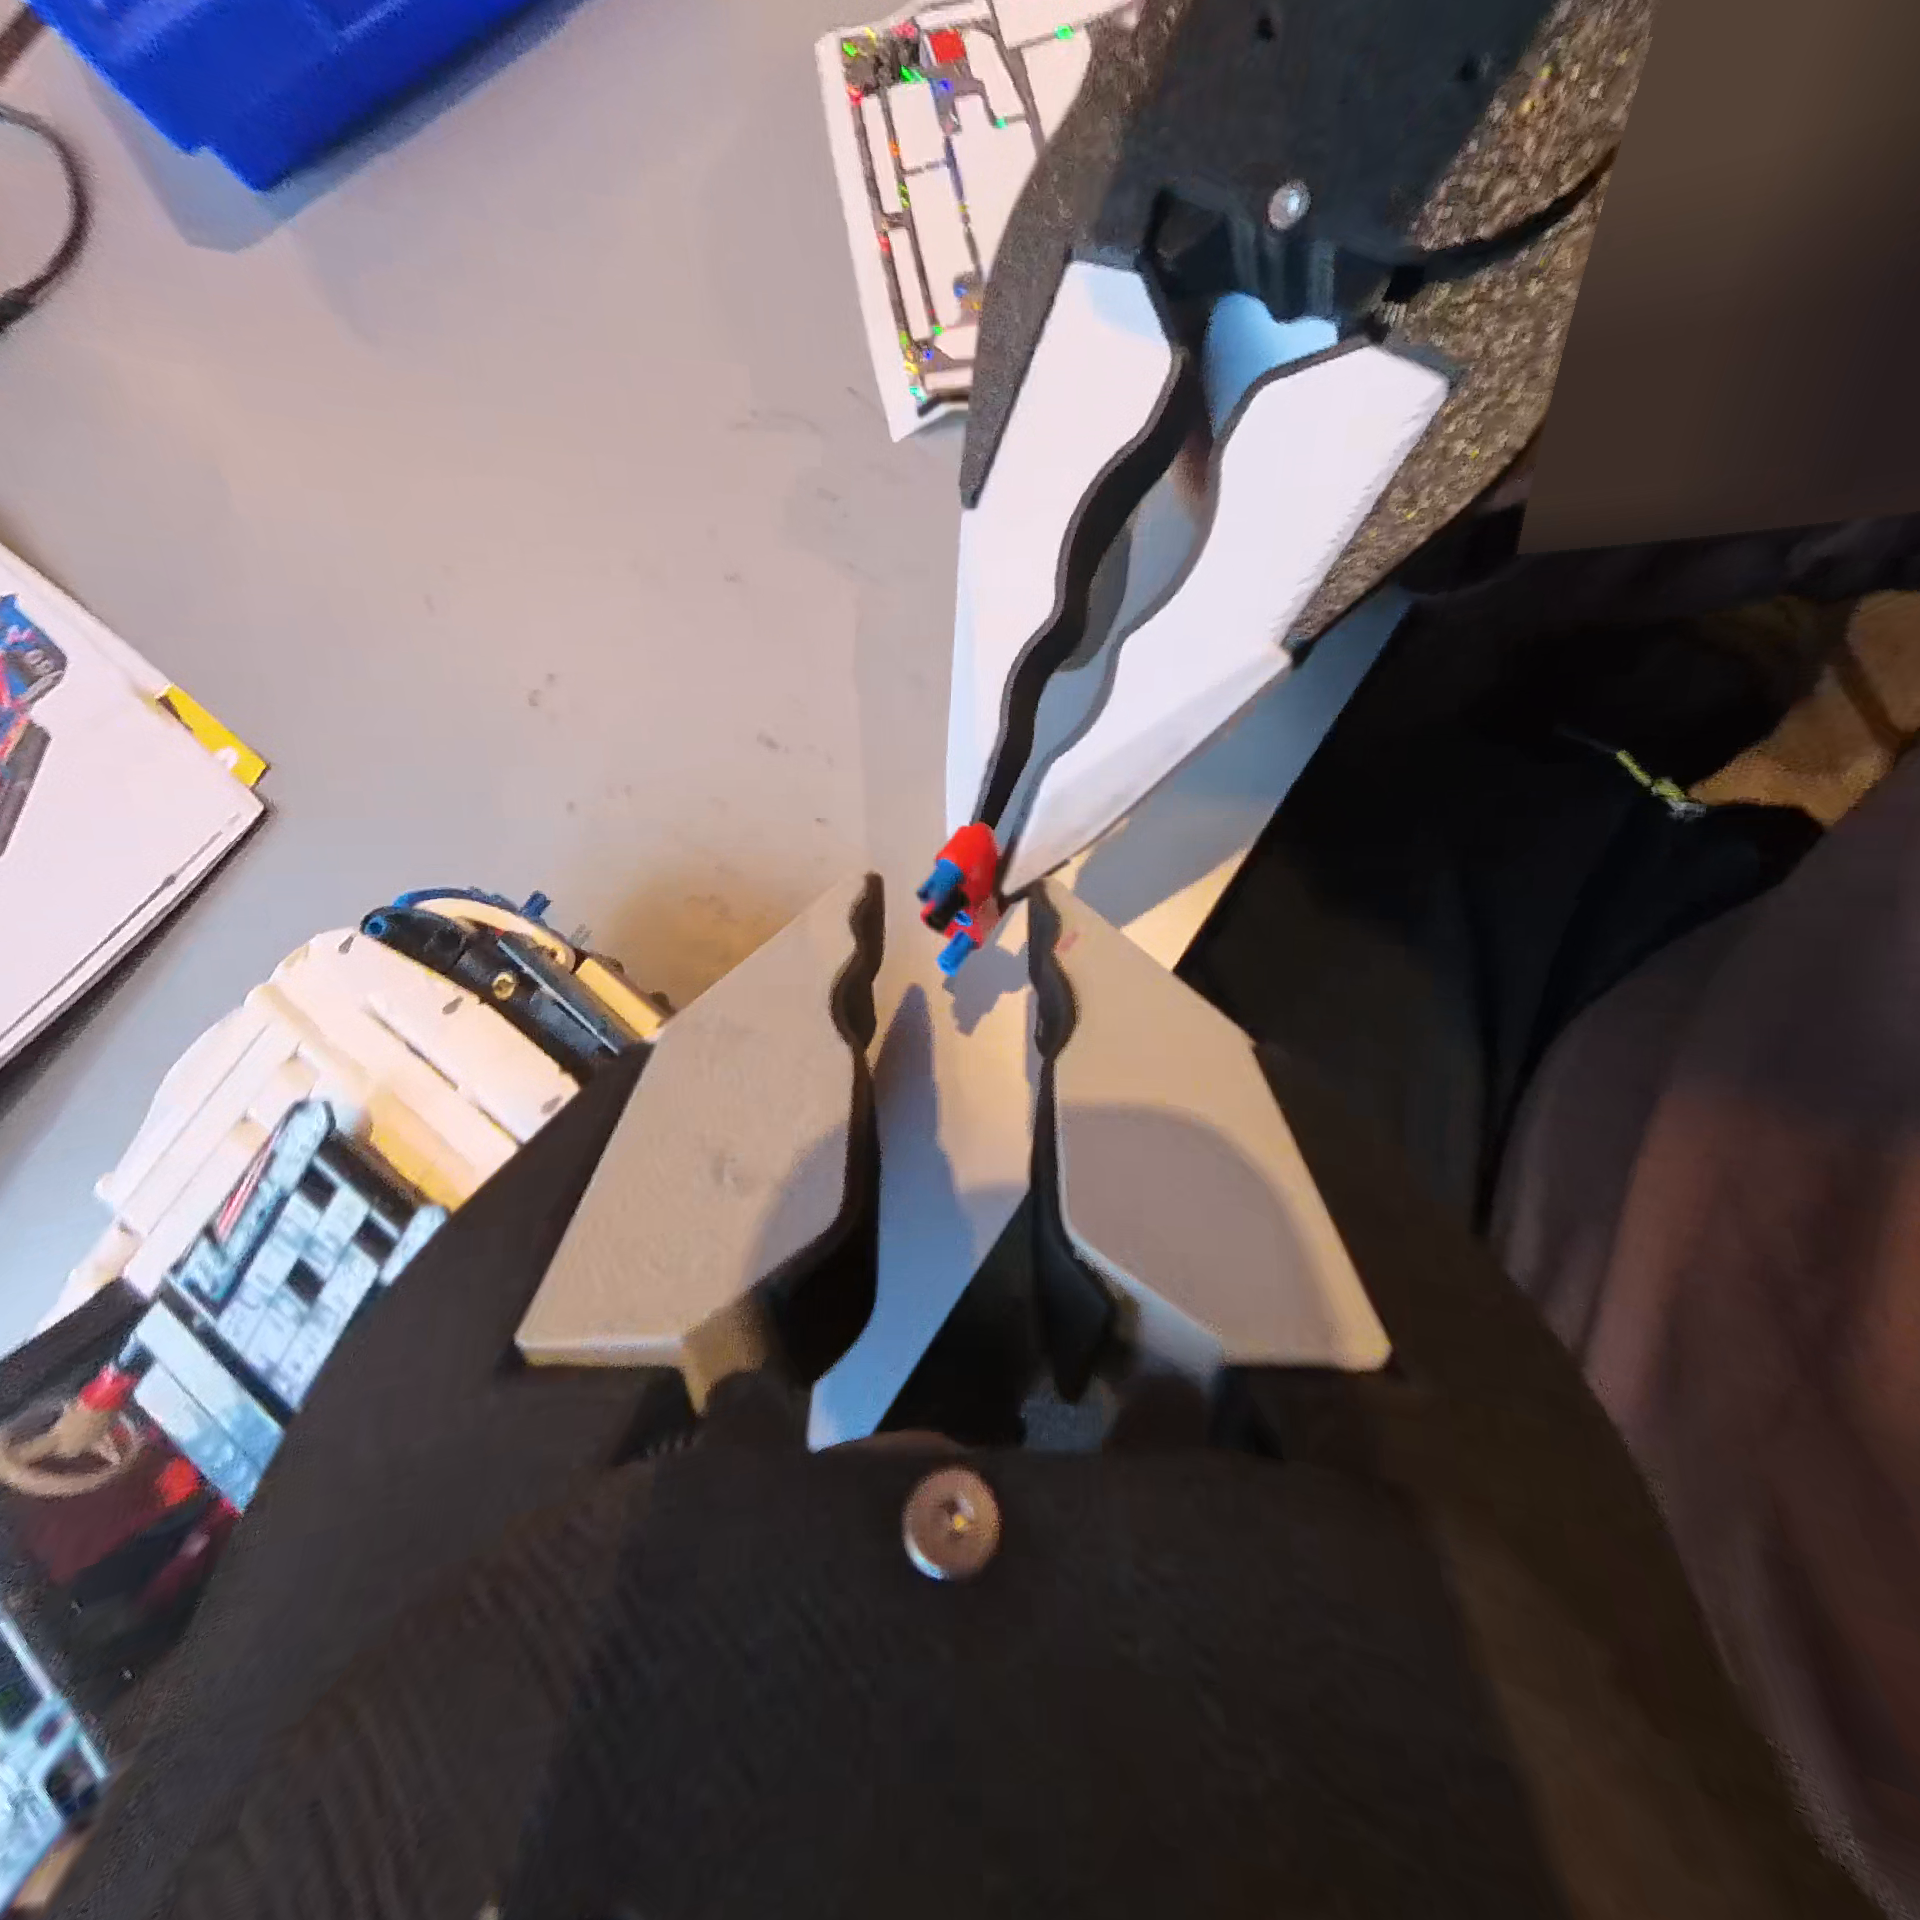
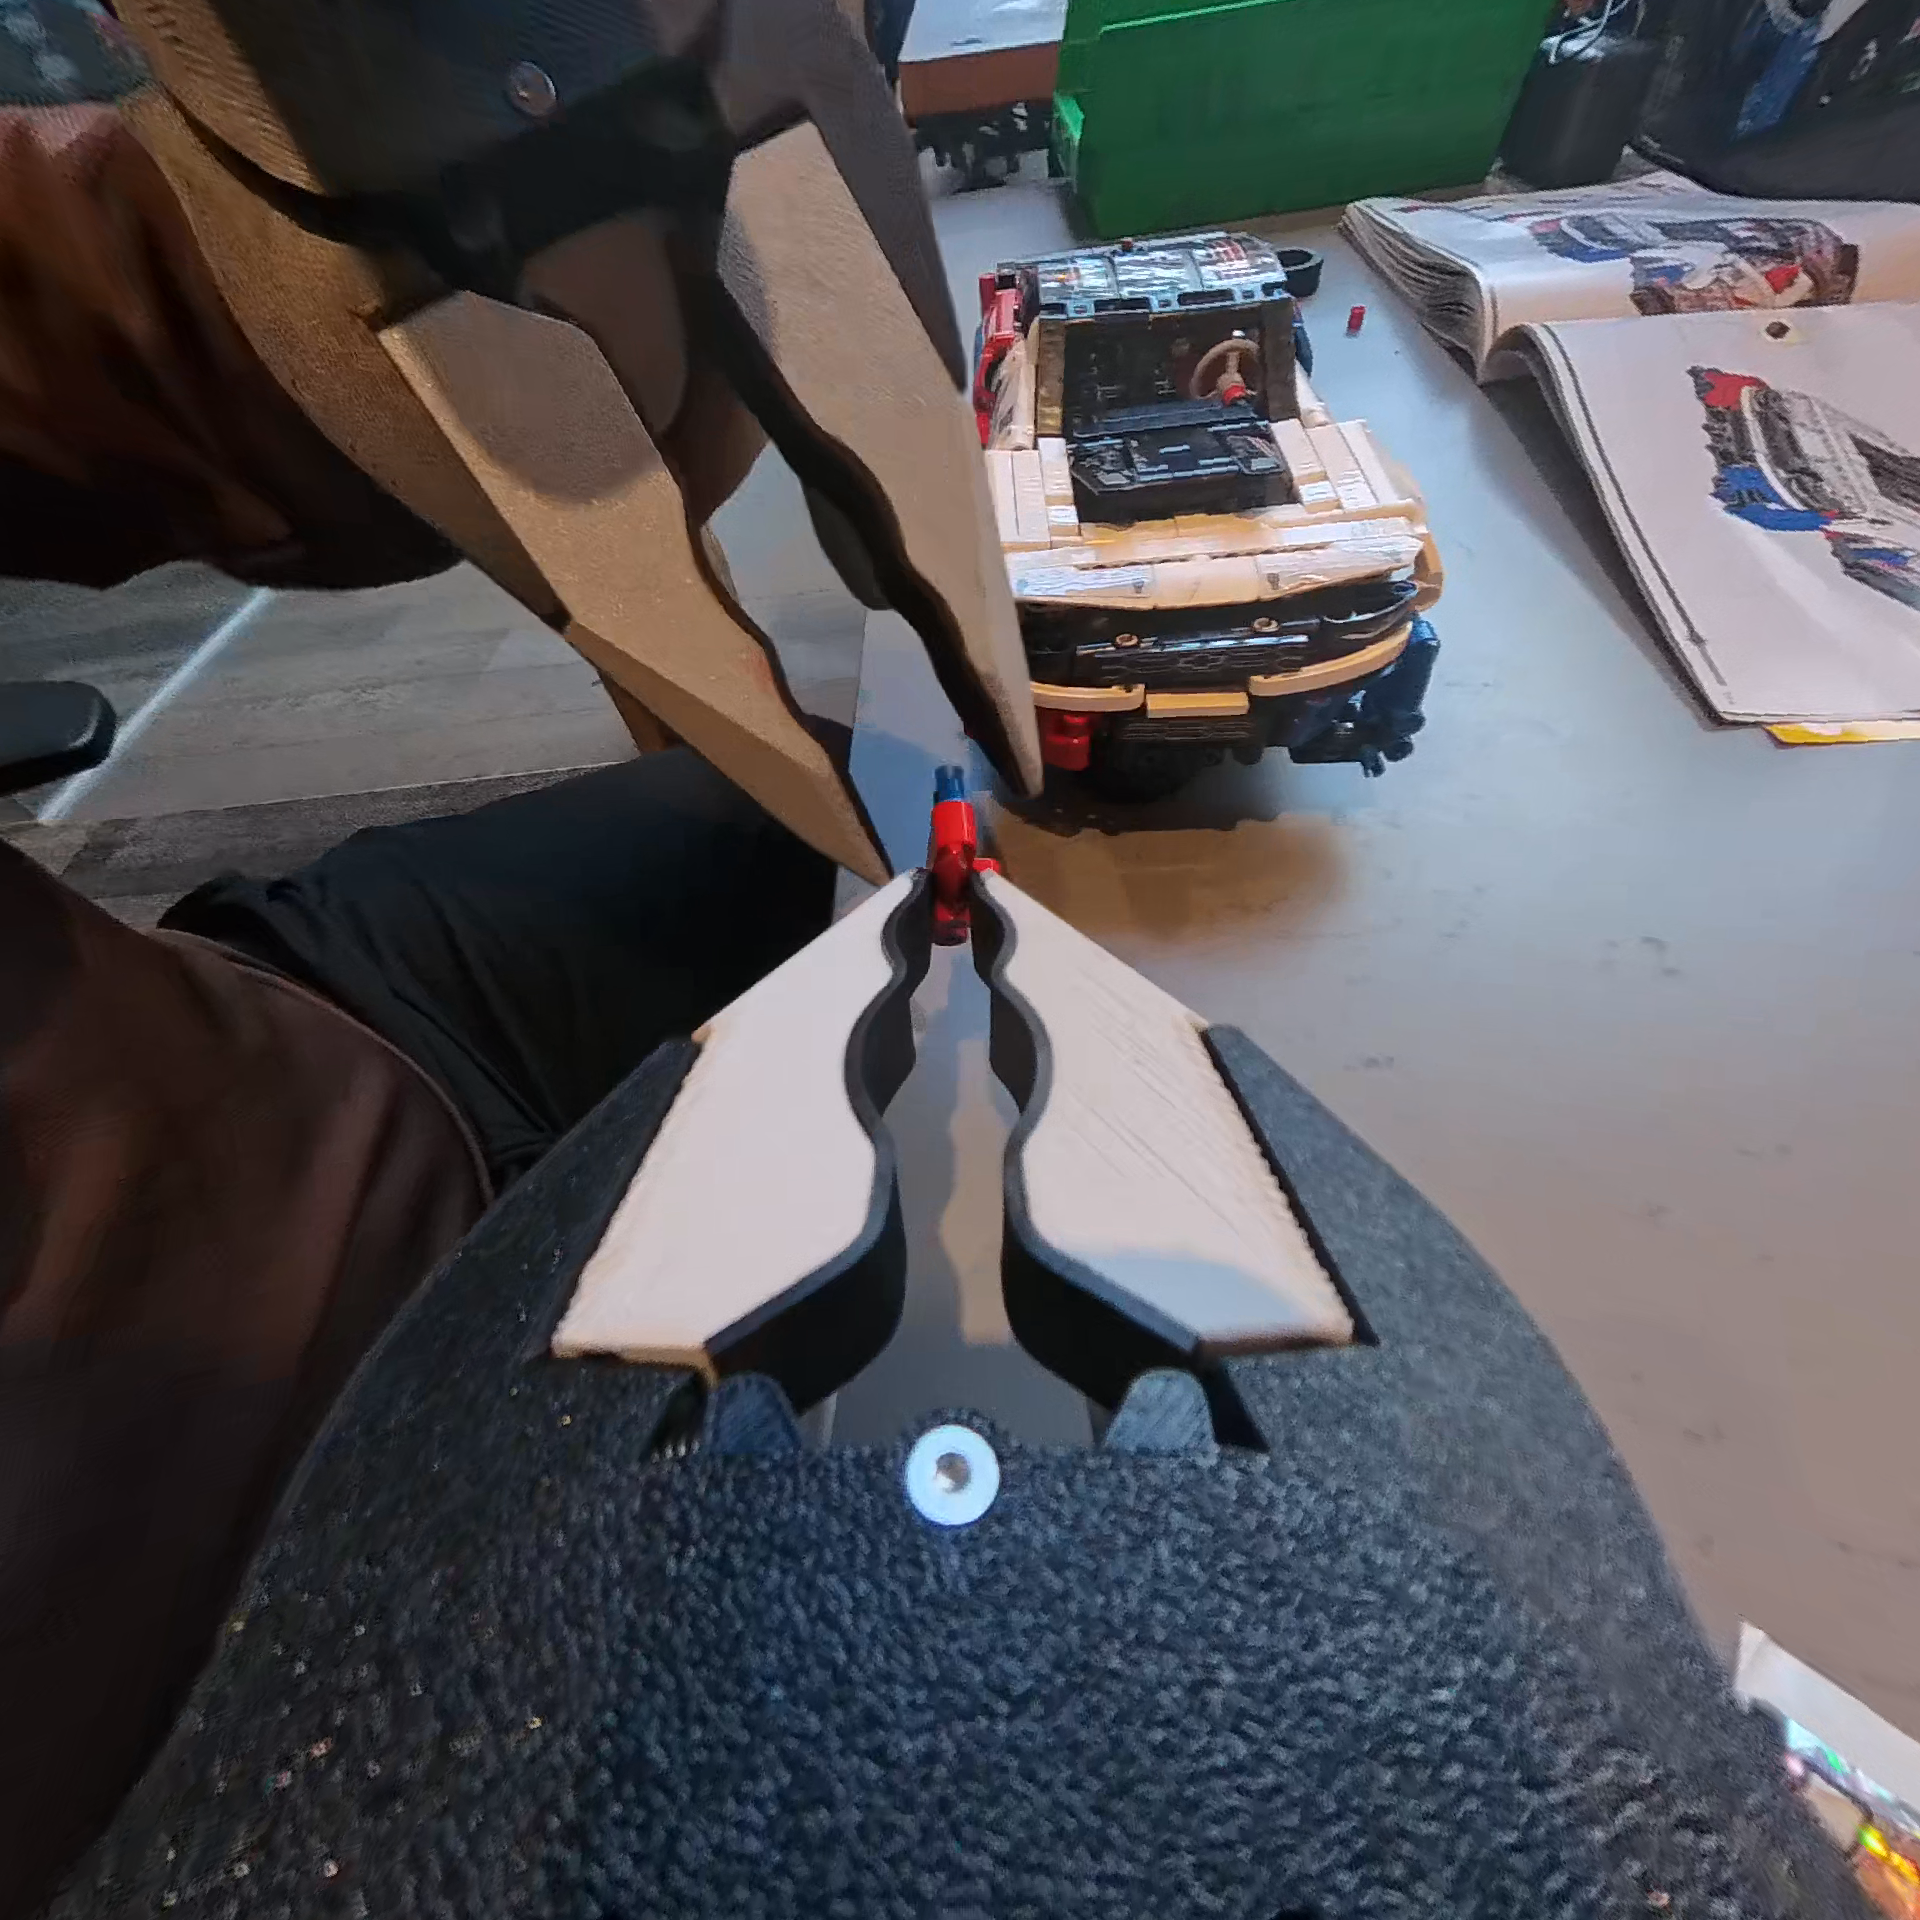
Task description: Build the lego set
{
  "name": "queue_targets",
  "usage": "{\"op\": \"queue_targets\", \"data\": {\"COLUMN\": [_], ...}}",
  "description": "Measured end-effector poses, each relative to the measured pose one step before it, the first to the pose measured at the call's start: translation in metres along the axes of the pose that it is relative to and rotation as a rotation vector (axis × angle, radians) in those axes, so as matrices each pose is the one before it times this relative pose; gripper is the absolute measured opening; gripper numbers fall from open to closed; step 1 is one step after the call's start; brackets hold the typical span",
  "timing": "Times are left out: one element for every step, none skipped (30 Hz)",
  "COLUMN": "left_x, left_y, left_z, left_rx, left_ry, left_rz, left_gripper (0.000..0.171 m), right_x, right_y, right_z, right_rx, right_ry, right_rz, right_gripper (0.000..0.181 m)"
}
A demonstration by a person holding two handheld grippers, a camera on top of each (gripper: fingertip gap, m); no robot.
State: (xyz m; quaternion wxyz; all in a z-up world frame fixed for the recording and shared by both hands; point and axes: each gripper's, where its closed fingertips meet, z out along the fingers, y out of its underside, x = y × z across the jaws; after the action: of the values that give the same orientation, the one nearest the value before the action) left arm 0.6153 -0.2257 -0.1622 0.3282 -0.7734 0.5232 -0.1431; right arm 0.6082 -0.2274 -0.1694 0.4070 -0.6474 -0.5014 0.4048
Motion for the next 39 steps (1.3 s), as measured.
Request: {"op": "queue_targets", "data": {"left_x": [0.00086, 0.00127, 0.0017, 0.00269, 0.00379, 0.00367, 0.00379, 0.0034, 0.00211, 0.00154, 0.00187, 0.00092, 0.00013, 0.00029, -0.00015, -0.00093, -0.0006, -0.00102, -0.00177, -0.001, -0.00065, -0.00119, -0.0003, 0.00077, 0.00263, 0.00246, 0.00137, 0.00054, 0.00085, -0.00014, -0.00062, -0.00008, 0.00042, -0.00018, 0.00043, -0.00058, -0.00067, -0.00011, -0.00091], "left_y": [0.00186, 0.00094, 0.00125, 0.00121, 0.00106, 0.00096, 0.0007, 0.00106, 0.0021, 0.00205, 0.00102, 0.00013, -0.00008, 0.00043, 0.00067, 0.00026, 0.00018, 0.00091, 0.00187, 0.00173, 0.00143, 0.00147, 0.00191, 0.00209, 0.00192, 0.00207, 0.00239, 0.0018, 0.00076, 0.00011, -0.00048, -0.00108, -0.00059, 0.0001, 0.00068, 0.00103, 0.00122, 0.00174, 0.00226], "left_z": [0.00255, 0.00123, 0.00056, 0.00017, 0.00011, 0.00023, 0.00043, 0.00058, 0.00089, 0.00093, 0.00081, 0.00073, 0.00098, 0.0011, 0.00075, 0.00031, -0.00016, -0.00045, -0.00051, -0.0007, -0.00093, -0.00138, -0.00217, -0.00282, -0.00341, -0.00337, -0.0029, -0.00224, -0.00152, -0.00089, -0.00066, -0.00043, -0.00013, -0.00004, 0.00023, 0.00011, 0.0, -0.00028, -0.00023], "left_rx": [-0.02084, -0.01422, -0.01873, -0.01619, -0.01089, -0.0055, -0.00404, -0.00656, -0.01115, -0.00914, -0.00462, -0.00227, -0.00258, -0.00629, -0.00845, -0.00496, -0.00372, -0.00743, -0.01223, -0.0087, -0.0041, -0.00158, 0.00378, 0.00963, 0.01574, 0.01676, 0.01098, 0.00771, 0.00799, 0.00621, 0.00757, 0.0117, 0.01133, 0.00886, 0.0083, 0.00769, 0.00899, 0.00523, -0.00021], "left_ry": [0.0139, 0.0197, 0.0251, 0.0315, 0.0372, 0.0358, 0.035, 0.0291, 0.0169, 0.0099, 0.0106, 0.005, 0.0003, 0.0, -0.0034, -0.0085, -0.0034, -0.0039, -0.0092, -0.0073, -0.0083, -0.017, -0.0183, -0.0188, -0.0127, -0.0143, -0.0176, -0.0172, -0.0074, -0.0087, -0.0104, -0.006, -0.0023, -0.0046, 0.0027, -0.0024, -0.0027, 0.0013, -0.0031], "left_rz": [0.0242, 0.0162, 0.0101, 0.0046, 0.0026, -0.0018, -0.0064, -0.0062, 0.0017, 0.0108, 0.0109, 0.0074, 0.0057, 0.0088, 0.0142, 0.0111, 0.007, 0.0028, 0.0026, 0.0056, 0.0046, 0.0062, 0.0137, 0.0211, 0.0285, 0.0296, 0.025, 0.0164, 0.0074, 0.001, 0.0031, 0.0069, 0.0056, 0.002, -0.0008, -0.0025, -0.001, -0.0012, -0.0042], "left_gripper": [0.025, 0.024, 0.024, 0.023, 0.021, 0.018, 0.015, 0.013, 0.011, 0.009, 0.008, 0.007, 0.006, 0.006, 0.006, 0.006, 0.006, 0.006, 0.006, 0.006, 0.006, 0.006, 0.006, 0.005, 0.006, 0.005, 0.005, 0.005, 0.005, 0.005, 0.005, 0.006, 0.005, 0.006, 0.005, 0.005, 0.006, 0.005, 0.006], "right_x": [-0.00004, -0.00146, -0.0022, -0.00226, -0.00234, -0.00226, -0.00246, -0.00235, -0.00225, -0.00209, -0.00105, -0.00038, -0.00011, -0.00004, 0.00073, 0.0005, 0.00074, 0.00168, 0.00246, 0.00262, 0.00266, 0.00316, 0.00352, 0.00323, 0.00224, -0.00013, -0.00176, -0.0017, -0.00148, -0.00115, -0.001, -0.00134, -0.00165, -0.00136, -0.00094, -0.00067, -0.00048, -0.00029, -0.00019], "right_y": [0.00182, 0.00109, 0.0008, 0.0006, 0.00034, 0.00055, 0.00074, 0.00103, 0.00104, 0.0007, 0.00072, 0.00088, 0.00102, 0.00087, 0.00041, -0.00017, -0.00079, -0.00155, -0.0021, -0.00221, -0.00225, -0.00171, -0.0017, -0.00158, -0.00172, -0.00182, -0.00146, -0.00039, 0.00077, 0.00177, 0.00234, 0.00238, 0.00232, 0.00191, 0.0015, 0.00126, 0.00092, 0.00069, 0.00067], "right_z": [0.00058, 0.00049, 0.00028, 0.00013, -0.0002, -0.00035, -0.00033, -0.00062, -0.00074, -0.00067, -0.00059, -0.00041, -0.00012, 0.00034, 0.00029, -0.00005, -0.00068, -0.00142, -0.00201, -0.00242, -0.00283, -0.00323, -0.00357, -0.00372, -0.00351, -0.0029, -0.002, -0.00066, 0.0007, 0.00145, 0.00205, 0.00214, 0.00195, 0.00172, 0.00136, 0.00115, 0.00086, 0.00075, 0.00092], "right_rx": [-0.0117, -0.008, -0.0054, -0.0034, -0.0022, -0.0022, -0.0038, -0.0052, -0.0043, -0.0029, -0.0028, -0.0041, -0.0058, -0.0057, -0.0027, 0.0013, 0.0071, 0.0137, 0.0179, 0.0201, 0.0201, 0.0188, 0.0183, 0.018, 0.0182, 0.0176, 0.0134, 0.0042, -0.0058, -0.0139, -0.0187, -0.0195, -0.0181, -0.0156, -0.0127, -0.0098, -0.0075, -0.0064, -0.0062], "right_ry": [0.0061, -0.0002, -0.0027, -0.0027, -0.0004, 0.0008, -0.0004, -0.0011, -0.002, -0.0005, 0.0052, 0.0076, 0.004, 0.002, 0.0039, 0.001, -0.0007, 0.0006, 0.0008, 0.0001, 0.0011, 0.007, 0.0098, 0.0081, 0.0015, -0.0122, -0.0192, -0.0149, -0.0097, -0.0051, -0.0018, -0.003, -0.0043, -0.0025, -0.0006, -0.0006, -0.0017, -0.0022, -0.0029], "right_rz": [-0.0082, -0.0135, -0.0171, -0.0184, -0.0206, -0.0231, -0.0229, -0.0196, -0.0168, -0.0162, -0.0156, -0.0123, -0.0067, -0.0026, 0.0008, 0.0038, 0.0077, 0.015, 0.0221, 0.0256, 0.0253, 0.024, 0.023, 0.0224, 0.021, 0.017, 0.0122, 0.0072, 0.0009, -0.0041, -0.007, -0.0091, -0.0103, -0.0102, -0.0084, -0.0056, -0.003, -0.0007, 0.0008], "right_gripper": [0.005, 0.005, 0.005, 0.005, 0.004, 0.005, 0.005, 0.005, 0.005, 0.005, 0.005, 0.005, 0.005, 0.005, 0.005, 0.005, 0.005, 0.005, 0.007, 0.013, 0.017, 0.018, 0.018, 0.018, 0.018, 0.017, 0.017, 0.017, 0.017, 0.017, 0.017, 0.017, 0.017, 0.017, 0.017, 0.017, 0.017, 0.017, 0.017]}}
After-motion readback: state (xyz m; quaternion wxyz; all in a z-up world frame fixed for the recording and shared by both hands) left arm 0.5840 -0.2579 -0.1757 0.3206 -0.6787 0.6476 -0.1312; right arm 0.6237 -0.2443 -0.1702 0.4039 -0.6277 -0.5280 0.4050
